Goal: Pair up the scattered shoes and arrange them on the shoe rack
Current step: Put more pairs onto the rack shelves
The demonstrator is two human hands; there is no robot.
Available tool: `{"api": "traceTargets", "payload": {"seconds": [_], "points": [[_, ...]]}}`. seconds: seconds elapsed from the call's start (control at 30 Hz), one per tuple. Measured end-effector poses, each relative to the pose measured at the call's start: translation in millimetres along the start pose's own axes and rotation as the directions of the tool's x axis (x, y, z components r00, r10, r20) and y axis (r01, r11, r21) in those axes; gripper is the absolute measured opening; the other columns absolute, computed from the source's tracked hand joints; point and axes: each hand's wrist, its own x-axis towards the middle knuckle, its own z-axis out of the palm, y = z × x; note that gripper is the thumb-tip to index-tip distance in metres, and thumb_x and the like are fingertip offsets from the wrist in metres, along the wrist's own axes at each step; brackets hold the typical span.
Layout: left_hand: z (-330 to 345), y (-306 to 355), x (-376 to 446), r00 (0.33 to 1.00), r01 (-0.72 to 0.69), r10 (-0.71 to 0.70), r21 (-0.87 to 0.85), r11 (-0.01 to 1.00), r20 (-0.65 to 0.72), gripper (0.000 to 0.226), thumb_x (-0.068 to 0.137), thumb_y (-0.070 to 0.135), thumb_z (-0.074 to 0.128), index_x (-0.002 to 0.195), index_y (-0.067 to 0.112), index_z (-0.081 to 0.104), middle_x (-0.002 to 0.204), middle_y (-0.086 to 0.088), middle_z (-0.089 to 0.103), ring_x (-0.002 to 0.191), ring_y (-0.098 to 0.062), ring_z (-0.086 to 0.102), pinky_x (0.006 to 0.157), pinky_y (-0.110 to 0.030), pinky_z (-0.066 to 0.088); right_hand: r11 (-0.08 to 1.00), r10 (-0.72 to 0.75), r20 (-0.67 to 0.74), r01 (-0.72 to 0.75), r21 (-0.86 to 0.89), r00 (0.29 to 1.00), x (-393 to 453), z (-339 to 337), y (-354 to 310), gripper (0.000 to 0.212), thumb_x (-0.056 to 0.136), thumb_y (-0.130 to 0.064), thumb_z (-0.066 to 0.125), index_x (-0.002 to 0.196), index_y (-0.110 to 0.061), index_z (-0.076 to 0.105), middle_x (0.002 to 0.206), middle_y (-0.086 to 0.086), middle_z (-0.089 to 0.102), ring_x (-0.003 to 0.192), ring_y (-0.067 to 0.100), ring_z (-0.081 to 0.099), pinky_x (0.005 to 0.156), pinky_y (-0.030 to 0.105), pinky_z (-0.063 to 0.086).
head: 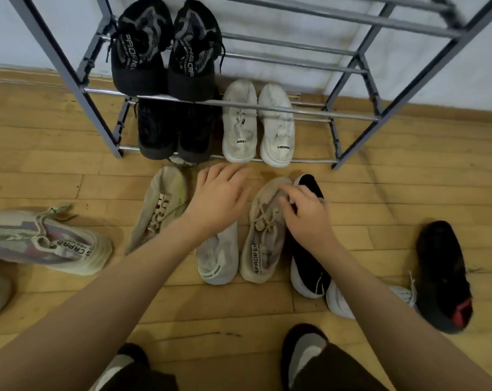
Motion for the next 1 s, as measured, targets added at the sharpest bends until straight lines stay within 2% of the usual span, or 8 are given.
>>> {"api": "traceTargets", "payload": {"seconds": [0.13, 0.33, 0.43, 0.57, 0.67, 0.77, 0.87, 1.0], "points": [[20, 38, 3, 0.997, -0.061, 0.065, -0.094, 0.994, 0.039, 0.059, 0.084, 0.049, 0.028, 0.125, 0.017, 0.056, 0.133, -0.006, 0.052, 0.125, -0.029, 0.04, 0.1, -0.041, 0.023, 0.978, 0.145, 0.082, -0.131, -0.161, 0.986, -29, -18, 40, 0.038, 0.098, -0.036, 0.038, 0.133, -0.025, 0.048, 0.133, -0.003, 0.049, 0.12, 0.021, 0.046, 0.097, 0.038, 0.023], [74, 99, -1, 0.958, -0.199, 0.226, -0.161, 0.967, 0.175, 0.048, 0.092, 0.042, 0.046, 0.135, 0.022, 0.046, 0.144, 0.002, 0.041, 0.135, -0.021, 0.028, 0.105, -0.034, 0.009, 0.952, 0.255, 0.175, -0.215, -0.217, 0.951, -84, -41, 115, 0.043, 0.095, -0.043, 0.041, 0.137, -0.031, 0.042, 0.138, -0.005, 0.044, 0.123, 0.02, 0.043, 0.102, 0.041, 0.02], [104, 126, -10, 0.903, -0.292, 0.329, -0.169, 0.941, 0.277, 0.06, 0.087, 0.054, 0.036, 0.138, 0.021, 0.042, 0.145, 0.001, 0.039, 0.137, -0.023, 0.025, 0.107, -0.038, 0.009, 0.936, 0.318, 0.235, -0.265, -0.231, 0.918, -119, -49, 151, 0.052, 0.091, -0.056, 0.039, 0.138, -0.036, 0.038, 0.141, -0.009, 0.041, 0.127, 0.016, 0.038, 0.103, 0.041, 0.016], [139, 156, -23, 0.813, -0.431, 0.436, -0.105, 0.896, 0.386, 0.084, 0.077, 0.073, 0.033, 0.144, 0.021, 0.028, 0.148, 0.002, 0.034, 0.137, -0.021, 0.022, 0.107, -0.035, 0.003, 0.943, 0.318, 0.297, -0.269, -0.194, 0.901, -153, -44, 182, 0.073, 0.078, -0.076, 0.024, 0.139, -0.039, 0.035, 0.145, -0.013, 0.038, 0.132, 0.012, 0.033, 0.105, 0.041, 0.011], [156, 172, -32, 0.753, -0.516, 0.496, -0.082, 0.853, 0.432, 0.099, 0.07, 0.081, 0.034, 0.145, 0.017, 0.024, 0.148, 0.0, 0.033, 0.135, -0.022, 0.025, 0.107, -0.038, 0.009, 0.943, 0.333, 0.3, -0.308, -0.128, 0.894, -166, -48, 196, 0.073, 0.079, -0.075, 0.023, 0.14, -0.036, 0.036, 0.147, -0.013, 0.035, 0.137, 0.008, 0.025, 0.109, 0.043, 0.002], [169, 185, -39, 0.718, -0.552, 0.511, -0.061, 0.832, 0.472, 0.109, 0.067, 0.08, 0.047, 0.146, 0.013, 0.016, 0.147, -0.005, 0.033, 0.133, -0.024, 0.031, 0.108, -0.04, 0.015, 0.959, 0.283, 0.331, -0.269, -0.089, 0.9, -175, -54, 205, 0.08, 0.073, -0.077, 0.021, 0.143, -0.038, 0.028, 0.151, -0.014, 0.027, 0.141, 0.007, 0.015, 0.11, 0.042, -0.009], [180, 194, -40, 0.688, -0.619, 0.55, -0.013, 0.785, 0.473, 0.112, 0.065, 0.074, 0.059, 0.146, 0.009, 0.017, 0.141, -0.011, 0.041, 0.124, -0.029, 0.043, 0.104, -0.042, 0.027, 0.975, 0.22, 0.381, -0.189, -0.118, 0.898, -179, -54, 215, 0.088, 0.07, -0.075, 0.039, 0.146, -0.036, 0.019, 0.155, -0.013, 0.019, 0.143, 0.008, 0.006, 0.111, 0.044, -0.012], [188, 190, -33, 0.691, -0.637, 0.587, -0.028, 0.77, 0.421, 0.104, 0.063, 0.06, 0.072, 0.143, 0.009, 0.028, 0.124, -0.01, 0.057, 0.105, -0.028, 0.057, 0.09, -0.042, 0.04, 0.975, 0.197, 0.376, -0.141, -0.171, 0.906, -178, -52, 221, 0.092, 0.072, -0.058, 0.065, 0.147, -0.034, 0.016, 0.154, -0.011, 0.018, 0.143, 0.011, 0.006, 0.11, 0.042, -0.011]]}}
